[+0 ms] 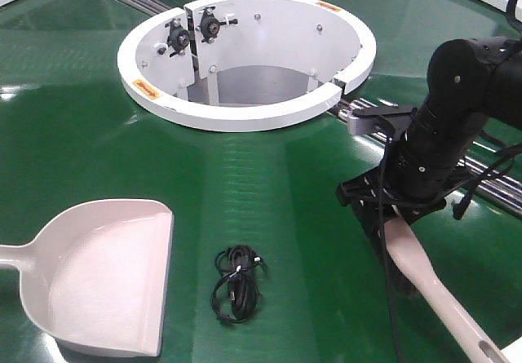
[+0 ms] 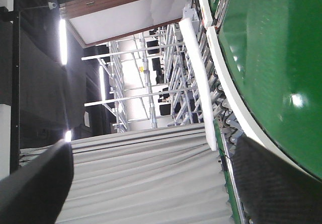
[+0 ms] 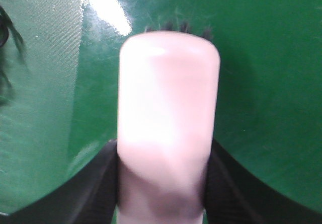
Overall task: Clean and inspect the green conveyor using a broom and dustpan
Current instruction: 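Move the left gripper to the beige dustpan handle and grasp it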
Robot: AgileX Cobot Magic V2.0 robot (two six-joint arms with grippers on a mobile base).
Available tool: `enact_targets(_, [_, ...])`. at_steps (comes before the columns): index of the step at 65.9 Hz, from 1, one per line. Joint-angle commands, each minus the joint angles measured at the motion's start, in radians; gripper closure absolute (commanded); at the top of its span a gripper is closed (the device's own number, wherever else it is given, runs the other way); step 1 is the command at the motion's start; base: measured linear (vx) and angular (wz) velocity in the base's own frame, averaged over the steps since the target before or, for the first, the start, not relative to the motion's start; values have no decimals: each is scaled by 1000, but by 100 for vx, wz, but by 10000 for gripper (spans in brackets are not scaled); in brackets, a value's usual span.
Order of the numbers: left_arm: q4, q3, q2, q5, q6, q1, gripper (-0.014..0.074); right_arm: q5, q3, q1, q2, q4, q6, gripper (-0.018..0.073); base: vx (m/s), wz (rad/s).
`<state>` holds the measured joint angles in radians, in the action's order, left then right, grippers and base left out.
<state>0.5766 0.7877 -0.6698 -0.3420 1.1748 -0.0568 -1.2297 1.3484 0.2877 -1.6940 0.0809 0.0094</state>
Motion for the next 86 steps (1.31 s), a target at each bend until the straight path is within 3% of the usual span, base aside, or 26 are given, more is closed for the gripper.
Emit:
enact_targets(1, [6,34,-1,27,-10,-8,2,-52,24,-1,49,2,-9,569,0,0])
enact_targets(22, [1,34,-18,-171,-7,-8,2,-52,24,-1,49,2,-9,569,0,0])
enact_targets(27, [3,53,-51,-267,-7,-8,2,-52,24,-1,49,2,-9,569,0,0])
enact_targets(38, [-89,155,-210,-547,-7,-8,2,-52,24,-1,49,2,-9,569,0,0])
enact_targets(53, [-110,312,-478,-862,3,-8,2,-52,24,-1,49,2,-9,569,0,0])
enact_targets(71, [-141,379,-675,-904,64,9,2,-52,24,-1,49,2,-9,569,0,0])
enact_targets(86, [-194,379,-799,-904,106,73,2,-50,24,-1,49,2,-9,569,0,0])
